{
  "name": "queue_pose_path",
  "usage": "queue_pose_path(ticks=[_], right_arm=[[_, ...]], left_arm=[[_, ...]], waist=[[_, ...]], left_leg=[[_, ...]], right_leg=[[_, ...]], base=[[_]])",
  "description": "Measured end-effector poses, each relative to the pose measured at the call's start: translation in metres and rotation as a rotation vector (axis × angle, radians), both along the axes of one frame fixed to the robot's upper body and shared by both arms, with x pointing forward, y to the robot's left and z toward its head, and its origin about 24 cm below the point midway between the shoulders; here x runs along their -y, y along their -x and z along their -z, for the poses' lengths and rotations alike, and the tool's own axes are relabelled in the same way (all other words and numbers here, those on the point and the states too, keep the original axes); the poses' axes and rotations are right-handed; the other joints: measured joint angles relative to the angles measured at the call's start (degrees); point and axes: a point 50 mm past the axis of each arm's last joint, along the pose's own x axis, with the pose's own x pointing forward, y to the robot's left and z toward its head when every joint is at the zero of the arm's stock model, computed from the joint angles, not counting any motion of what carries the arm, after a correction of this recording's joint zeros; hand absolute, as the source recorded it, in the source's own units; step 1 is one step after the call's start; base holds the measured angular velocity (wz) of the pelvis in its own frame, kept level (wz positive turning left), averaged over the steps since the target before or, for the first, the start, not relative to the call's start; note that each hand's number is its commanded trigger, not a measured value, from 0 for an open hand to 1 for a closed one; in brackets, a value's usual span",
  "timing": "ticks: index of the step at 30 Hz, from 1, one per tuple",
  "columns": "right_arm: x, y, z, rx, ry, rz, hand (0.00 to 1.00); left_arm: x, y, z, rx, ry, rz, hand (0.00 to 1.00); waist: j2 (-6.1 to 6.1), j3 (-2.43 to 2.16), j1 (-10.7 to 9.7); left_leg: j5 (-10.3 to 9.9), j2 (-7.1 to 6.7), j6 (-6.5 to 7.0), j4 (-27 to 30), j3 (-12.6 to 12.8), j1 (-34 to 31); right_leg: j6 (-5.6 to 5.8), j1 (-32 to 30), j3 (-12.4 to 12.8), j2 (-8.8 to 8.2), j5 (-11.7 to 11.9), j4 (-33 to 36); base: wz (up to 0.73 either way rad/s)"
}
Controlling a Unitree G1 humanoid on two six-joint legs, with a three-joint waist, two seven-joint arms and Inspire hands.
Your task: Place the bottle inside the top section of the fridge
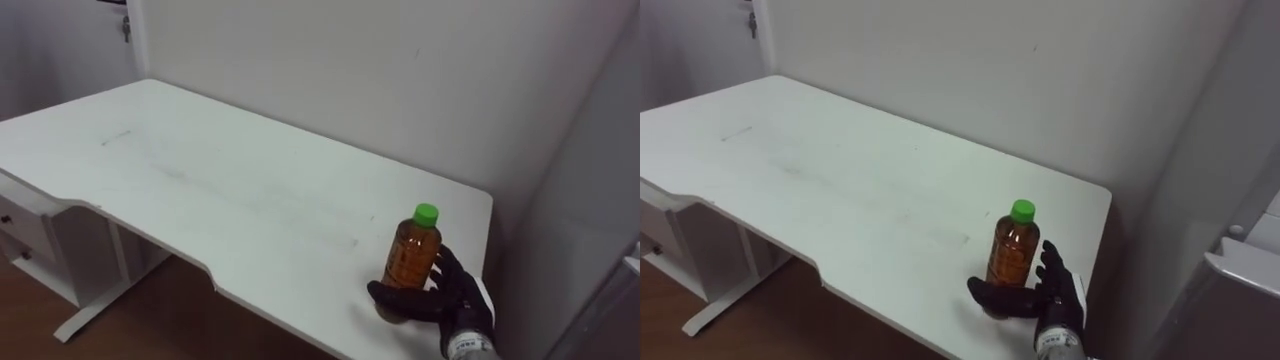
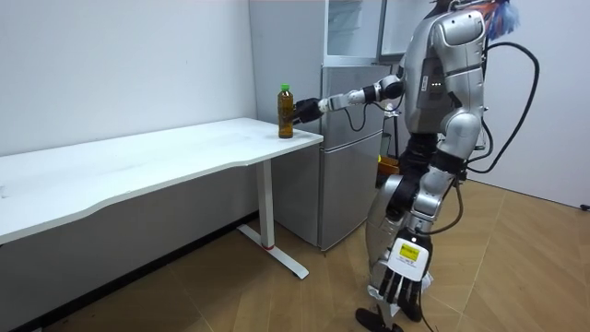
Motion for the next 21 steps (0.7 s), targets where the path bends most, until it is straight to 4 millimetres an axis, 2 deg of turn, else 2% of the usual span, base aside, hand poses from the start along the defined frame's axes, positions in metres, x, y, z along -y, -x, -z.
queue_pose_path(ticks=[9, 10, 11, 14, 21], right_arm=[[0.005, -0.003, 0.004, -0.040, -0.014, 0.046, 0.00], [0.007, -0.004, 0.005, -0.045, -0.010, 0.054, 0.00], [0.008, -0.003, 0.006, -0.052, -0.004, 0.066, 0.00], [0.009, -0.004, 0.006, -0.055, 0.000, 0.081, 0.00], [0.009, -0.007, 0.002, -0.049, 0.005, 0.093, 0.00]], left_arm=[[-0.002, -0.004, -0.001, 0.016, -0.003, 0.004, 0.00], [-0.003, -0.007, -0.002, 0.025, -0.003, 0.002, 0.00], [-0.003, -0.009, -0.002, 0.032, -0.003, 0.004, 0.00], [-0.005, -0.011, -0.003, 0.043, -0.006, 0.009, 0.00], [-0.010, -0.011, -0.005, 0.057, -0.020, -0.006, 0.00]], waist=[[-0.74, -0.04, 0.2], [-1.37, -0.16, 0.4], [-1.35, 0.08, 0.9], [-1.94, 0.13, 1.5], [-2.15, 0.34, 1.8]], left_leg=[[0.0, -0.03, -0.03, 0.0, -0.2, -0.7], [0.1, 0.00, -0.09, 0.1, -0.2, -1.0], [0.1, 0.06, -0.10, 0.1, -0.1, -1.2], [0.1, 0.11, -0.12, 0.2, 0.0, -1.9], [0.1, 0.10, -0.11, 0.7, -0.2, -3.1]], right_leg=[[0.00, -0.6, 0.0, -0.28, 0.0, 0.1], [-0.04, -1.0, 0.0, -0.28, 0.0, 0.2], [-0.10, -1.3, 0.0, -0.24, 0.1, 0.2], [-0.20, -1.9, -0.1, -0.17, 0.1, 0.1], [-0.24, -2.7, -0.1, 0.05, 0.3, 0.1]], base=[[0.01], [-0.04], [-0.04], [-0.01], [0.00]])
